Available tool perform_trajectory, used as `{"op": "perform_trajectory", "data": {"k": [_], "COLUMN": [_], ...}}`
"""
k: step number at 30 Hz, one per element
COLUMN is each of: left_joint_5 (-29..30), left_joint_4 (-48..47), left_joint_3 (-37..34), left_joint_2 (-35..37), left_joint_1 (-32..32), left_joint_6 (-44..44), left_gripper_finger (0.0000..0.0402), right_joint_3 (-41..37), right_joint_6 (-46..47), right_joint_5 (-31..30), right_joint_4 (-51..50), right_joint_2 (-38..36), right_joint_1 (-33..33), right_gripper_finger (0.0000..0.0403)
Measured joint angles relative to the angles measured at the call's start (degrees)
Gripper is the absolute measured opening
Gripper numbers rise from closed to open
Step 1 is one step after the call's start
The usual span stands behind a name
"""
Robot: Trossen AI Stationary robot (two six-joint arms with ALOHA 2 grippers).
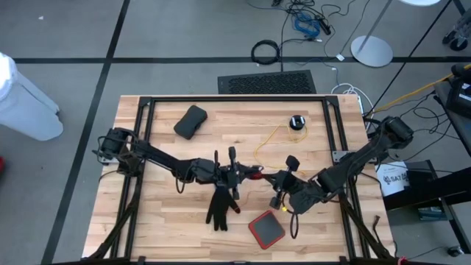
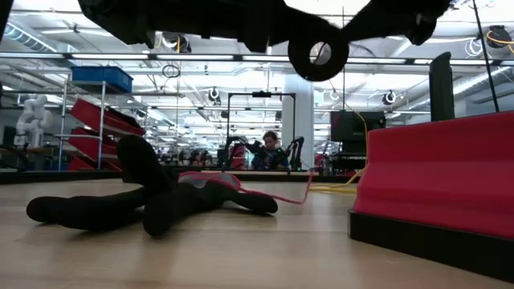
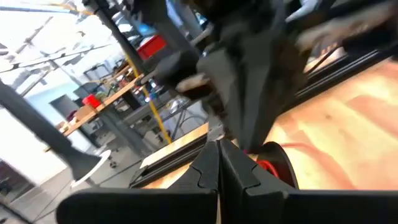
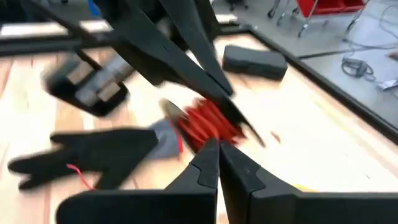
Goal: Coil cords
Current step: Coil the red wire onto the black spool
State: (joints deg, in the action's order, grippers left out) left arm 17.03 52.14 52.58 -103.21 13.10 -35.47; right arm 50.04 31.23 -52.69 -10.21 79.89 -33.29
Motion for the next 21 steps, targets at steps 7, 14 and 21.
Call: {"op": "perform_trajectory", "data": {"k": [7, 14, 21], "left_joint_5": [-0.3, -0.5, -0.4], "left_joint_4": [1.4, 5.1, 6.3], "left_joint_3": [0.0, 0.0, 0.0], "left_joint_2": [0.1, 0.1, 0.2], "left_joint_1": [1.5, 2.5, 2.4], "left_joint_6": [0.2, 0.2, 0.1], "left_gripper_finger": [0.0000, 0.0000, 0.0000], "right_joint_3": [-0.1, -0.1, -0.1], "right_joint_6": [3.4, 4.1, 4.5], "right_joint_5": [2.2, 0.2, 0.3], "right_joint_4": [-9.5, -10.9, -10.6], "right_joint_2": [-0.6, -0.6, -0.6], "right_joint_1": [0.1, -0.1, -0.9], "right_gripper_finger": [0.0001, 0.0001, 0.0000]}}
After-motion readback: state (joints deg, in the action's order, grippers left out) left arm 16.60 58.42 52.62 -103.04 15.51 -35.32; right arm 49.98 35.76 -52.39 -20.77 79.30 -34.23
